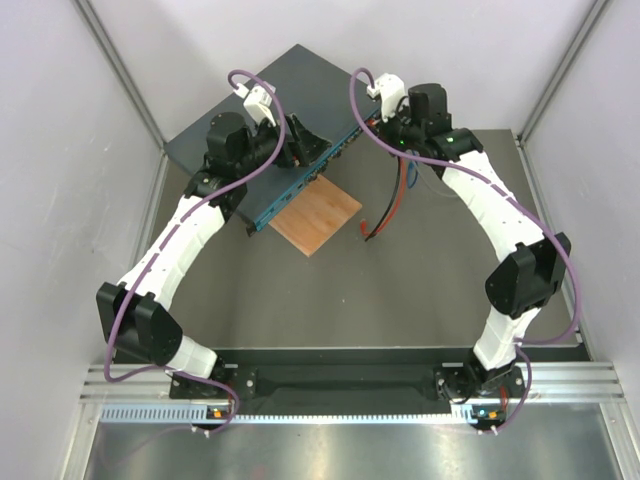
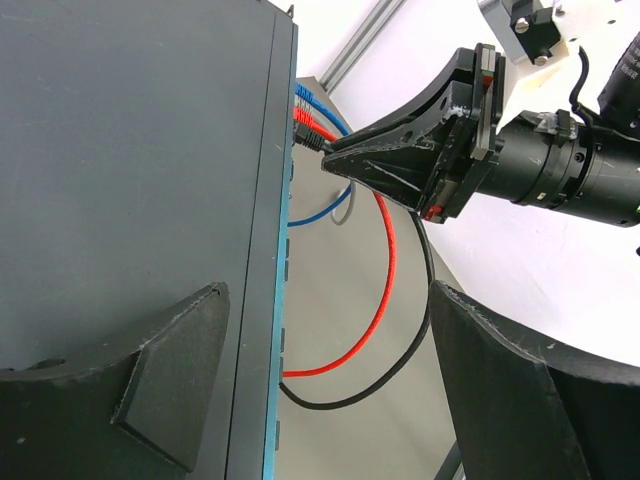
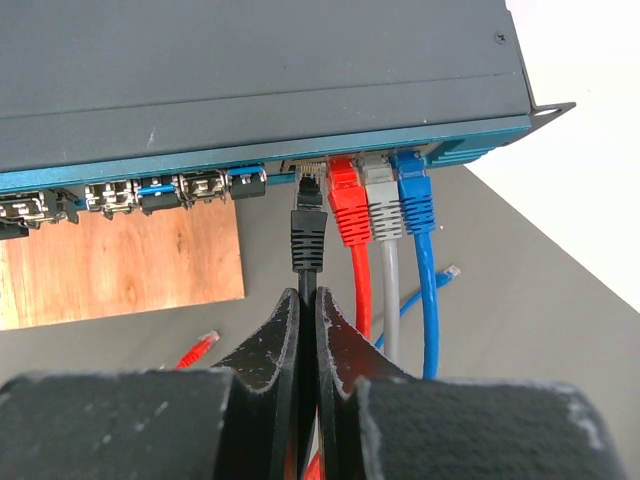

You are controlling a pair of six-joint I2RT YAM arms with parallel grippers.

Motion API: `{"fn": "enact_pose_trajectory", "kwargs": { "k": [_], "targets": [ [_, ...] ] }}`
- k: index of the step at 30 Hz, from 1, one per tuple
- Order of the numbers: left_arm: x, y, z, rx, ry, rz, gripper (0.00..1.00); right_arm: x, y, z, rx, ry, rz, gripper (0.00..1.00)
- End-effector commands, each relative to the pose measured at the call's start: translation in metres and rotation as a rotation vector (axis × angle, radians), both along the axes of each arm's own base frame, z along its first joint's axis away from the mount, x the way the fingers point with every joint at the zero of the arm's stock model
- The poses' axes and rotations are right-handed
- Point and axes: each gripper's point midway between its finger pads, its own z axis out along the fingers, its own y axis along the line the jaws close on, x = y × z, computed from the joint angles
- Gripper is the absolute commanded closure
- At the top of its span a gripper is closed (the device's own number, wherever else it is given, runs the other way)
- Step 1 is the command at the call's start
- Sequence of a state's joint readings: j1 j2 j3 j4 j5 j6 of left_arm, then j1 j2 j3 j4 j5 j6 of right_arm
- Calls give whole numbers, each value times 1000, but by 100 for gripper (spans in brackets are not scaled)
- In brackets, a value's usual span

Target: Insert the plug into the switch port

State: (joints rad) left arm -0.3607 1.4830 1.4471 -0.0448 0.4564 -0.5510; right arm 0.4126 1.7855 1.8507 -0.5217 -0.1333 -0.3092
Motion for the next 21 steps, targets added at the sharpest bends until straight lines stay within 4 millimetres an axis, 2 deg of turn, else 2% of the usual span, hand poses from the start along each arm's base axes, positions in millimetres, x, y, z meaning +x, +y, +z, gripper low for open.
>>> {"fn": "enact_pose_trajectory", "kwargs": {
  "k": [1, 15, 21],
  "targets": [
    [-1, 0, 17, -30, -66, -13, 14, -6, 9, 52, 82, -124, 21, 100],
    [-1, 2, 17, -27, -67, -8, 14, 3, 15, 24, 68, -89, 36, 100],
    [0, 0, 15, -28, -62, -13, 14, -2, 24, 35, 101, -116, 87, 100]
  ]
}}
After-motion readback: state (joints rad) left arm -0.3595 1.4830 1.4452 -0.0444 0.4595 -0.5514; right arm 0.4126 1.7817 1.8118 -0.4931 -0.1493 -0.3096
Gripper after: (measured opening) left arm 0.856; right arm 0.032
